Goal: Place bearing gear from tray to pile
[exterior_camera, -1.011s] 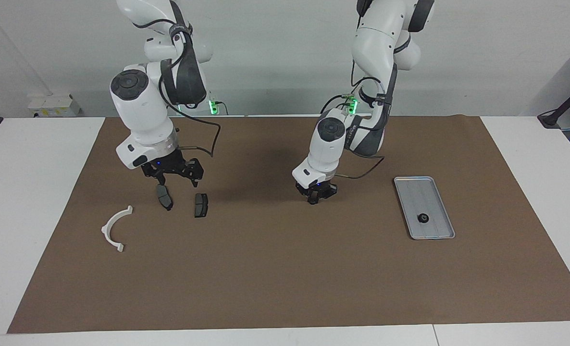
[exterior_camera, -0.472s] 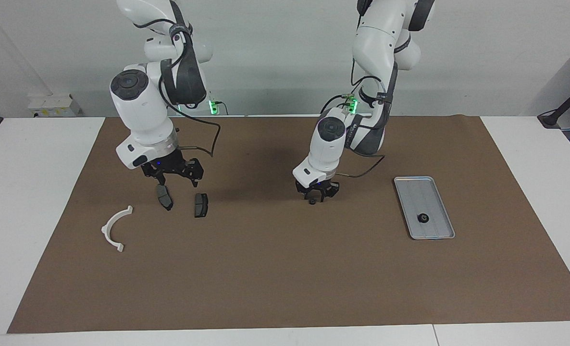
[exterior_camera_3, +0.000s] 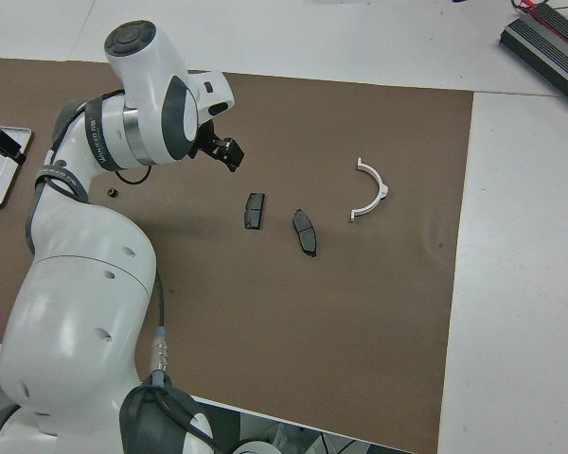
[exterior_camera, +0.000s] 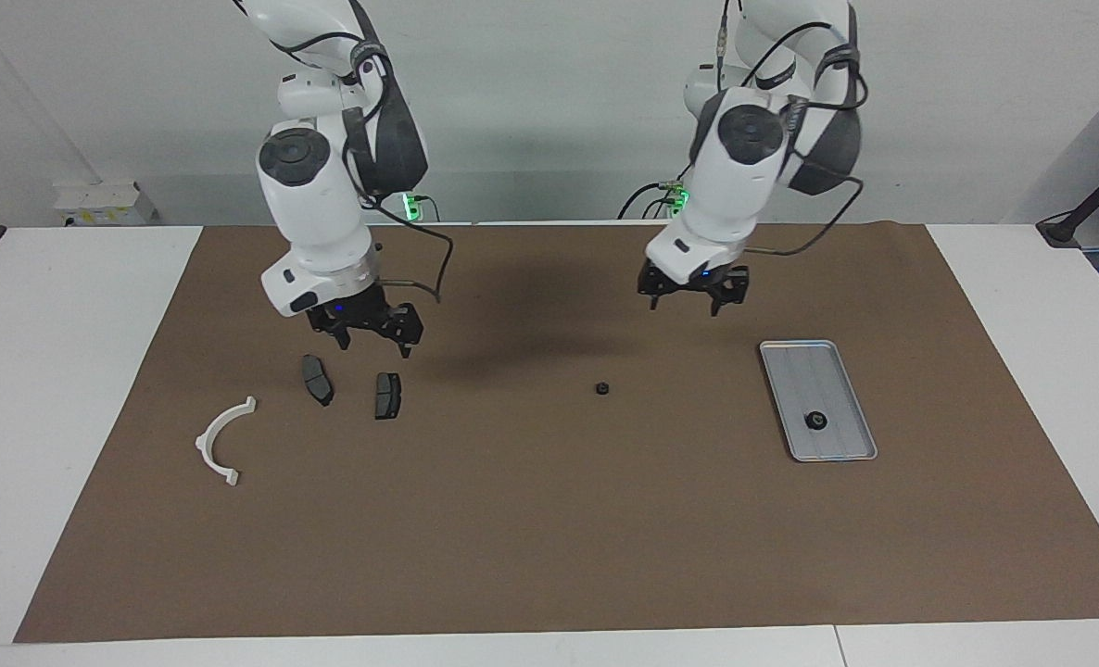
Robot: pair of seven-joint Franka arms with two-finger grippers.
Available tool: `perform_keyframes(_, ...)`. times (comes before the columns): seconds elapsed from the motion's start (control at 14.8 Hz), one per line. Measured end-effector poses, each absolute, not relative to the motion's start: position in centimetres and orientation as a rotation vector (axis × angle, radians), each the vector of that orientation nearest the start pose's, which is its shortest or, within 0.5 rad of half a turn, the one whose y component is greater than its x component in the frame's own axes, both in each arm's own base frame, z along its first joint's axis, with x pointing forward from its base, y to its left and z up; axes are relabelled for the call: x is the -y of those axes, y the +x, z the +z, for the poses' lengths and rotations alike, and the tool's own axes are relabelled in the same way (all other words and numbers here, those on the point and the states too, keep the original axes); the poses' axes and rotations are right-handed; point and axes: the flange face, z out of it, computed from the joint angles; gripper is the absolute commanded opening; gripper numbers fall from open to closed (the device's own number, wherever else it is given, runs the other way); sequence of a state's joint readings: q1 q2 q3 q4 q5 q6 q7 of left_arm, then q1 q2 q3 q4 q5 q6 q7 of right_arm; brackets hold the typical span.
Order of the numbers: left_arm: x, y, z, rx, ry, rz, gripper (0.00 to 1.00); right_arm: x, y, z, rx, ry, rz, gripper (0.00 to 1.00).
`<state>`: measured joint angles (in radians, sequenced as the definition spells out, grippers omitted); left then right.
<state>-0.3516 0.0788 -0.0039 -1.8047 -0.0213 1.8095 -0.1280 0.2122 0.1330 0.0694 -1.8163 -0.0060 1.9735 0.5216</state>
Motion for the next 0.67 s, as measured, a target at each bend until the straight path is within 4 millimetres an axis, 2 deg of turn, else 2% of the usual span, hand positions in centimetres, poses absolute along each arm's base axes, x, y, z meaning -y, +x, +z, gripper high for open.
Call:
perform_keyframes(0.13, 12.2, 56.8, 47.4, -0.367, -3.136, 0.068, 1.00, -22.3, 56.8, 46.5, -0.438, -3.089, -0.040, 1.00)
perform_keyframes(0.2, 8.7, 57.7, 46.4, -0.365, -3.139, 0.025, 0.98, -24.8, 56.5, 46.5, -0.470, -3.079, -0.044, 1.00)
perform_keyframes(0.27, 6.1, 58.2, 45.5, -0.353, -3.139, -0.018, 0.97, -27.1, 56.4, 46.4, -0.497, -3.069, -0.047, 1.00)
perform_keyframes(0.34, 4.2, 58.5, 44.7, -0.332, -3.137, -0.056, 0.96, -29.3, 56.3, 46.1, -0.518, -3.060, -0.047, 1.00)
perform_keyframes(0.47, 2.5, 59.0, 42.8, -0.299, -3.133, -0.117, 0.95, -33.4, 56.2, 44.9, -0.554, -3.050, -0.036, 1.00)
perform_keyframes(0.67, 2.5, 60.1, 38.2, -0.296, -3.128, -0.154, 0.92, -37.7, 56.1, 42.1, -0.606, -3.049, -0.003, 1.00)
